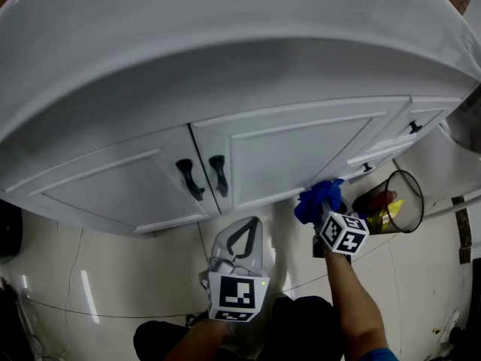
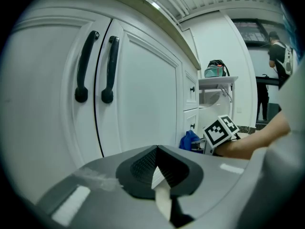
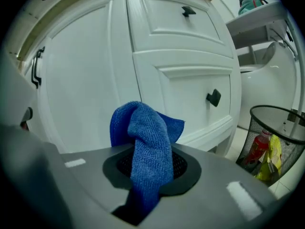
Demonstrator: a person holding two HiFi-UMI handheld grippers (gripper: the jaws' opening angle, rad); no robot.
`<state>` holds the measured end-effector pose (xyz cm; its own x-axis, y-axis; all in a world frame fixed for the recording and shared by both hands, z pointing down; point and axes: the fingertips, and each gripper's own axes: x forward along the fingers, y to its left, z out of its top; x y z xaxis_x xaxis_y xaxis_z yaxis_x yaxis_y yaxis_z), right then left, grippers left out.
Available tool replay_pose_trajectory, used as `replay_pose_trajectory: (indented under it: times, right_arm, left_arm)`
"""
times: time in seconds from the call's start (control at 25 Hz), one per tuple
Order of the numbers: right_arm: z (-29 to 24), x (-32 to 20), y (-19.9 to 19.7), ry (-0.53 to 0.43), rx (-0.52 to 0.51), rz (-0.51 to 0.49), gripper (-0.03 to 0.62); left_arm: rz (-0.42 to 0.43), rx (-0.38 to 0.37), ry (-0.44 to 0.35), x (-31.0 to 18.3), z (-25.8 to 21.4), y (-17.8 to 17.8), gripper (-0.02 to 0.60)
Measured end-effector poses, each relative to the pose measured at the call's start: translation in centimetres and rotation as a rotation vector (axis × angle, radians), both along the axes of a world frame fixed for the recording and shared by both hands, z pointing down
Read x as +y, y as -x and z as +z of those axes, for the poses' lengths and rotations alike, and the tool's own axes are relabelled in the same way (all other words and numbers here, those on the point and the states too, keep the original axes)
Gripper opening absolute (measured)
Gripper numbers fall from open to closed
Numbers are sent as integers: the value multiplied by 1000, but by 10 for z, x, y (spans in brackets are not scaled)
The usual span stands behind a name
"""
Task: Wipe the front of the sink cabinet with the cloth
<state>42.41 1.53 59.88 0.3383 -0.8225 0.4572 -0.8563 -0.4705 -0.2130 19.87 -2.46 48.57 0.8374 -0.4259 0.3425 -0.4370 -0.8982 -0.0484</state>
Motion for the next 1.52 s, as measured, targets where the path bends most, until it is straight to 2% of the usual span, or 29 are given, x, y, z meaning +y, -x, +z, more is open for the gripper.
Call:
replay_pose_trajectory:
  times: [0.24,0.36,0.44,0.52,0.6,0.72,0.84,0.92,0.96,1.04,1.12,1.16,1.28,1.4,1.52]
  right_arm:
    - [25,-6,0,55,-15,0,80]
    - [33,-9,4,93,-20,-25,80]
    - [32,-4,14,112,-16,-55,80]
    - [22,4,41,115,-9,-124,83]
    - [4,3,84,114,37,-252,83]
    - [-33,-16,165,119,187,-548,83]
    - [-72,-47,264,38,372,-881,83]
    - [-95,-65,328,-27,476,-1066,83]
    - [-102,-71,359,-56,490,-1139,83]
    - [-109,-84,415,-108,419,-1230,83]
    - [-103,-98,466,-136,311,-1271,83]
    - [-98,-106,490,-139,268,-1280,83]
    - [-74,-128,550,-130,200,-1293,83]
    - [-36,-153,587,-89,209,-1252,83]
    - [2,-175,590,-9,248,-1153,83]
  left_arm:
    - [-14,4,9,-4,1,8,6]
    - [-45,10,40,-4,8,12,6]
    - [-44,26,49,-6,7,12,6]
    - [-42,46,60,-8,3,17,6]
    - [-59,79,73,-15,-7,30,6]
    - [-98,152,85,-28,-29,51,6]
    - [-140,207,89,-40,-50,85,6]
    - [-179,235,81,-49,-64,113,6]
    - [-209,251,70,-56,-73,130,6]
    - [-284,289,4,-75,-98,171,6]
    - [-373,314,-71,-95,-117,218,6]
    - [-432,326,-71,-103,-120,243,6]
    - [-625,355,42,-119,-108,314,6]
    - [-733,270,40,-130,-90,370,6]
    - [-786,183,48,-137,-69,404,6]
